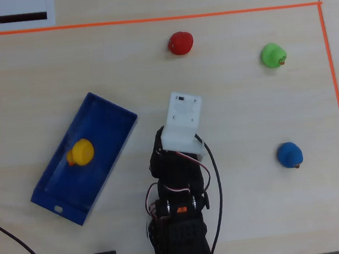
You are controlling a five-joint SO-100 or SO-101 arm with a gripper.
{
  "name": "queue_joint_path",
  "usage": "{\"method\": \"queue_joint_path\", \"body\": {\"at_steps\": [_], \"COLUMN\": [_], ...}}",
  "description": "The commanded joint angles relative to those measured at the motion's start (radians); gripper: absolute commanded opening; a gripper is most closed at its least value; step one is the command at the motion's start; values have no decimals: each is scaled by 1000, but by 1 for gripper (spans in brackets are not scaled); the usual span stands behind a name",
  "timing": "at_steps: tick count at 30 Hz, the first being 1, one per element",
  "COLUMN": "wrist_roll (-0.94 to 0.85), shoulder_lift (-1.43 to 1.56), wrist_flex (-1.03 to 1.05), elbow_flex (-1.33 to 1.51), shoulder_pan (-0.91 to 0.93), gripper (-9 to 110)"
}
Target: Grasp yellow duck and put it into box.
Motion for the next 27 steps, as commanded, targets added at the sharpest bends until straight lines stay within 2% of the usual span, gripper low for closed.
{"method": "queue_joint_path", "body": {"at_steps": [1,5,8,27], "wrist_roll": [-25,-57,-83,-80], "shoulder_lift": [72,72,72,74], "wrist_flex": [-43,-28,121,121], "elbow_flex": [299,405,405,407], "shoulder_pan": [32,44,23,-38], "gripper": [0,0,0,4]}}
